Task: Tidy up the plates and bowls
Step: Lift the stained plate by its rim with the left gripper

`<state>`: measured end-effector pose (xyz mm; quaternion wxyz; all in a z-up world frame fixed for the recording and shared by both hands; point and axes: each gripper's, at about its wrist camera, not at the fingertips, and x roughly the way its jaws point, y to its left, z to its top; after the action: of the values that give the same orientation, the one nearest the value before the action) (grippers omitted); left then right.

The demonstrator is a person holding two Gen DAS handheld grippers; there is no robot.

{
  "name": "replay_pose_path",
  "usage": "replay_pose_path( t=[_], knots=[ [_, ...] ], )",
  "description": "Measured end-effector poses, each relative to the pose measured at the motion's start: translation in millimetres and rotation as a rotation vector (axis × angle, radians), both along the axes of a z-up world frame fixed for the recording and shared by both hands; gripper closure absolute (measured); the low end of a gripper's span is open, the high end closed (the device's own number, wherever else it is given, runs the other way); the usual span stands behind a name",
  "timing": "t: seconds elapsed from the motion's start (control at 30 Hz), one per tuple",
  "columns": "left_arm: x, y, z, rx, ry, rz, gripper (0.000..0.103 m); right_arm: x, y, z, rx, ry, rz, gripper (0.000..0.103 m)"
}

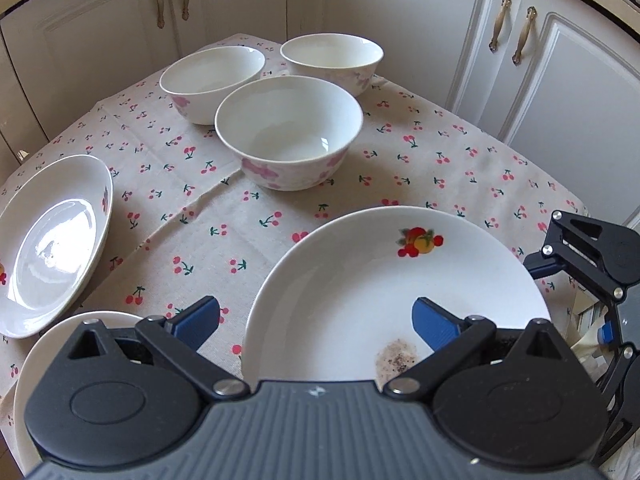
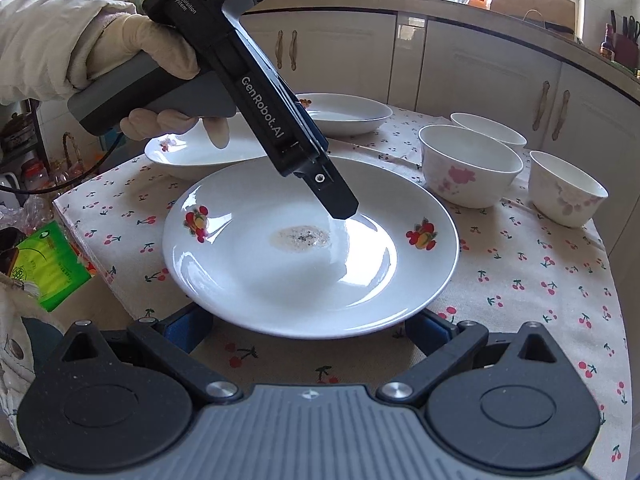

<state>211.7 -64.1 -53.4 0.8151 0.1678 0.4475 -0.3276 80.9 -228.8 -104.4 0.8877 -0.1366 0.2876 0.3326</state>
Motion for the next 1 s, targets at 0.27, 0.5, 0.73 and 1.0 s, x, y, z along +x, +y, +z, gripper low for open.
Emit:
replay_pose_path(
  t=[0.27,0.5,0.73,1.0],
  knots=[
    [6,-2,-2,0.016,0.042,-0.037,0.003,1,2,1,-0.01,0.011,-0.004,0.0],
    [8,-2,-6,0.032,0.104,-0.07,0.008,1,2,2,-0.01,0.013,-0.011,0.0],
    [10,-3,-10,0.034,0.148,-0.088,0.013,0,2,2,-0.01,0.016,-0.017,0.0],
    [13,-4,-9,0.037,0.179,-0.099,0.014,1,1,3,-0.012,0.02,-0.015,0.0]
  ],
)
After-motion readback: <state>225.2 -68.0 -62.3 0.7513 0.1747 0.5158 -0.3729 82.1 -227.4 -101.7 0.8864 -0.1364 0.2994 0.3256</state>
